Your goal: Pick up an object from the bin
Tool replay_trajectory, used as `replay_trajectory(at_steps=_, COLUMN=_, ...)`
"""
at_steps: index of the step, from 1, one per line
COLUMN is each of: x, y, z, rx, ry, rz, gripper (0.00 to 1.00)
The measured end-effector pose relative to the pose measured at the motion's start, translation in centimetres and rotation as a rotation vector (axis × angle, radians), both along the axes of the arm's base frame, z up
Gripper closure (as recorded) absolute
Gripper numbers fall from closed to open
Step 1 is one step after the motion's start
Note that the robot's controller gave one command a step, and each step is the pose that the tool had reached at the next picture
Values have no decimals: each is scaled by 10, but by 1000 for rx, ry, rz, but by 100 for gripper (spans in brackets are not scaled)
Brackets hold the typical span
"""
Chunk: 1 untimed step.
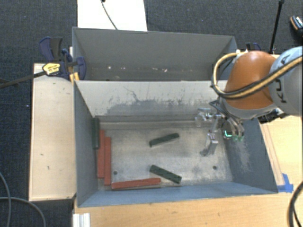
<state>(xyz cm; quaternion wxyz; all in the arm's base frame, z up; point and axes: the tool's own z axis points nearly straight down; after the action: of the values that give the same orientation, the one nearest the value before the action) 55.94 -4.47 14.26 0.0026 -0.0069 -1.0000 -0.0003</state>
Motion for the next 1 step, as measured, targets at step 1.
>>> replay_trajectory(at_steps=1, x=18, y=49, z=-74, rx=3, ry=-3, rz=222, gripper=0)
